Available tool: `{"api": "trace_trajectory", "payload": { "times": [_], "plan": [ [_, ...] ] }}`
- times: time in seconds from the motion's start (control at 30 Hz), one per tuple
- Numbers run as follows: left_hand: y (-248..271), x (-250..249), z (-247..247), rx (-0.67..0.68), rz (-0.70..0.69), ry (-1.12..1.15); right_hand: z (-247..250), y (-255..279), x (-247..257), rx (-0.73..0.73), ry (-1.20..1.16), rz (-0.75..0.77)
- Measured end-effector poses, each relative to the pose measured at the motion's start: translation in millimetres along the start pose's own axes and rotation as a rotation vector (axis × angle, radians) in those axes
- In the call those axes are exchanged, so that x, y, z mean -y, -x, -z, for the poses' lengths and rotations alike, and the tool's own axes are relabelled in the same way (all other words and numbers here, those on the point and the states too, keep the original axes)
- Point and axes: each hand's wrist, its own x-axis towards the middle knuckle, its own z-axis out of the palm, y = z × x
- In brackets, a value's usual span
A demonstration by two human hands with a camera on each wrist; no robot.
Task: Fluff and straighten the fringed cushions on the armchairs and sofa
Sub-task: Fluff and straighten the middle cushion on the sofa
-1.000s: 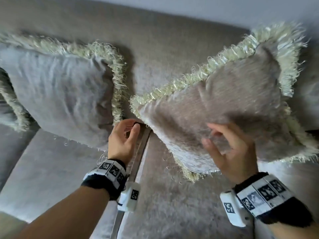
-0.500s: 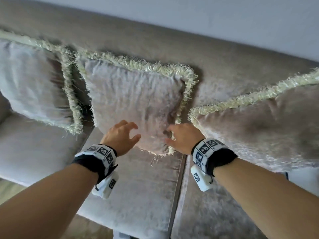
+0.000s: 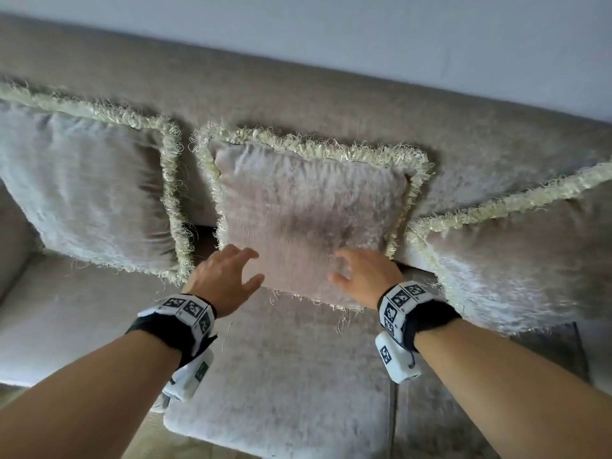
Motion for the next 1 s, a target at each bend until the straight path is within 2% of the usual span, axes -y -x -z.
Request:
{"api": "trace_trajectory", "payload": {
  "times": [0.13,0.3,0.4,0.53,0.67,0.87,1.0],
  "plan": [
    [-31,16,-9,-0.105,-0.01,0.079,-22,-24,-13,-0.187,-0.161,-0.074],
    [-79,41,-27,-0.303,0.043,0.251,-48,-51,-36,-0.52,-0.318,-0.205],
    [-102,62,-47,-0.346,0.073,0.317,-74,-62,-51,-0.674,-0.447,-0.289],
    [-129,83,-83,-0.317,0.013,0.337,-111,-81,-65,-0.691,-0.479,-0.324],
    [-163,88,-100,-0.375,-0.045,0.462,-128,-104,-73,-0.744,-0.544,-0.363],
    [-194,91,-118,-0.464,-0.134,0.637,-138,-126,-74,-0.825,-0.581,-0.34],
    [-194,91,-119,-0.493,-0.181,0.746,-130,-124,-70,-0.909,-0.613,-0.26]
  ]
}}
